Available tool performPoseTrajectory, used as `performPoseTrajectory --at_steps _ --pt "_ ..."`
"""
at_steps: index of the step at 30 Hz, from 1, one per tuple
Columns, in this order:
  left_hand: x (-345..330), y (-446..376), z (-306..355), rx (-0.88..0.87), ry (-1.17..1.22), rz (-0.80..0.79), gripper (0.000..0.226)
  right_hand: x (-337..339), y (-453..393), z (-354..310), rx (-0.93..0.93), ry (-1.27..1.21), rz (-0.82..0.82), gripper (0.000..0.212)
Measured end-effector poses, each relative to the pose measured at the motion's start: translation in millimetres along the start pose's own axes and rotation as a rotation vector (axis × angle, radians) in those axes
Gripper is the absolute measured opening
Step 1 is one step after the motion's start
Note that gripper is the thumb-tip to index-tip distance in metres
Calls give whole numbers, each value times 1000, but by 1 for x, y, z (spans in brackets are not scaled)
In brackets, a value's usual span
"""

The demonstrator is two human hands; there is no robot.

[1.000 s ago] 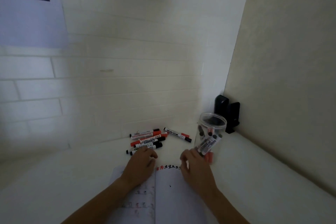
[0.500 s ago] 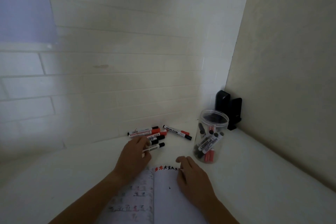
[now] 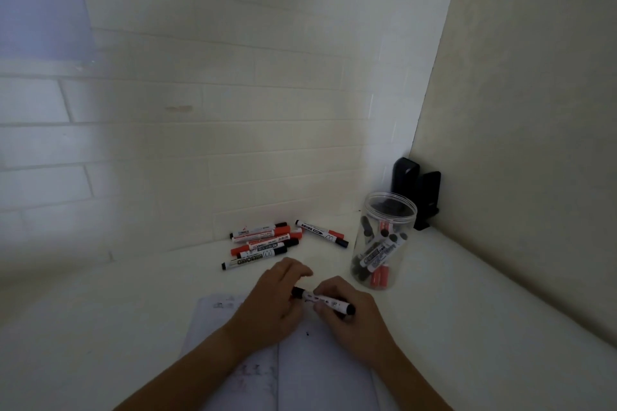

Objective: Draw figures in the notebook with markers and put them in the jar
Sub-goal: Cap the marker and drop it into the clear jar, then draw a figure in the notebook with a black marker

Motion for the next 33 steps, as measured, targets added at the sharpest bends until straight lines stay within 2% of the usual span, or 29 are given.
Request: performPoseTrajectory --at_steps 2,4,8,10,12,14,16,19,24,27,30,33 --pt "-12 4 -9 -12 -85 -111 24 2 -3 5 -61 -96 -32 9" --pt "-17 5 -14 -29 -145 -128 11 6 -5 10 -113 -154 -26 13" --pt "-10 8 -30 67 -200 6 29 22 -10 20 -157 -214 108 13" --pt "-9 11 -34 107 -183 32 35 21 -10 20 -109 -74 174 13" --pt "-11 10 -29 89 -205 -3 38 12 -6 13 -2 208 246 5" --pt "-15 9 -24 75 -234 -45 37 -4 -4 6 116 511 287 16" --pt "-19 8 -22 77 -230 -80 37 -22 -3 -1 223 683 284 20" --pt "-22 9 -21 58 -222 -109 39 -36 -2 -6 302 772 280 17" --pt "-17 8 -13 5 -270 -85 42 -32 2 -11 311 783 318 13" --pt "-13 6 -9 -9 -295 -77 48 -32 4 -15 317 807 327 18" --pt "-13 6 -9 -13 -319 -73 42 -31 5 -14 277 854 330 21" --pt "1 10 -21 113 -313 37 35 -15 5 -8 126 822 390 27"
Point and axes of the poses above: each hand's wrist, its own y-axis away from the middle knuckle, its own x-axis out of the back of the hand, z = x × y, the point moved 8 cm from there along -y, towards the middle knuckle, and after that the axes turned 14 degrees about -x, right-handed, at the moved point
